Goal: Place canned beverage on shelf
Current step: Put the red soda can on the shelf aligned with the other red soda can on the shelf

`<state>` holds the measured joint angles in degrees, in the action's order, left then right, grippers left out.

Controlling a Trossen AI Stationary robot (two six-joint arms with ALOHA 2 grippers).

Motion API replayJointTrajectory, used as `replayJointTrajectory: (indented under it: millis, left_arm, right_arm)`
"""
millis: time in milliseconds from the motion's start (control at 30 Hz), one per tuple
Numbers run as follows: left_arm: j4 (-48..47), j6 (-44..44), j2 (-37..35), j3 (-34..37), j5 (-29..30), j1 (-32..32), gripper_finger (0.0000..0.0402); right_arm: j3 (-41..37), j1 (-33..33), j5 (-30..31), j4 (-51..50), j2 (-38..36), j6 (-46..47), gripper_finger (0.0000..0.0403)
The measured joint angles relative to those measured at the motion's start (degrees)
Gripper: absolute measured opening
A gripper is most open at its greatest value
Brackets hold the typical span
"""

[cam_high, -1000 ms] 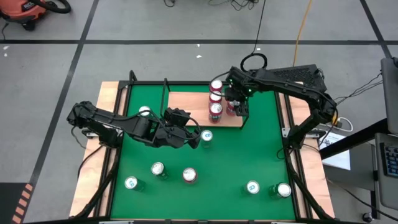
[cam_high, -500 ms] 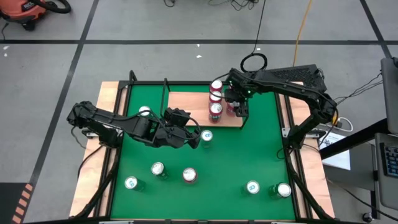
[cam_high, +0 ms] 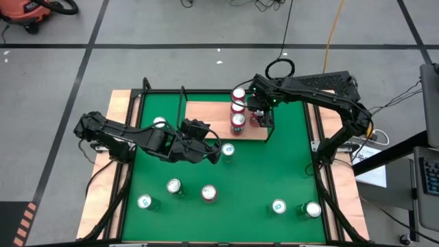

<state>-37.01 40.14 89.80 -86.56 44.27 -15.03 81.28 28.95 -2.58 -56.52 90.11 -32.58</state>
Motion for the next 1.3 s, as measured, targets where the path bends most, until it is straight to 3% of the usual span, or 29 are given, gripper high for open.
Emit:
replayJointTrajectory:
  millis: [400, 733, 800, 900, 1300]
  left_arm:
    - [0.00, 0.02, 0.00, 0.00, -0.68, 0.00, 0.0400]
    - [0.00, 0.07, 0.02, 0.00, -0.73, 0.00, 0.0400]
    - [0.00, 0.07, 0.02, 0.00, -0.86, 0.00, 0.0400]
    - [0.00, 0.07, 0.02, 0.00, -1.22, 0.00, 0.0400]
    - [0.00, 0.05, 0.02, 0.00, -1.47, -0.11, 0.0400]
  right_arm:
    - [4.54, -0.20, 2.20, -3.09, 0.00, 4.01, 0.0332]
    - [13.05, -2.38, -1.19, -13.81, -1.32, 13.68, 0.0328]
    - [13.07, -3.31, -4.20, -14.28, -2.22, 15.49, 0.0320]
    - [13.07, -5.03, -8.50, -15.23, -2.62, 17.45, 0.0300]
    - [2.99, -7.28, -8.00, -14.56, -2.49, 18.79, 0.0147]
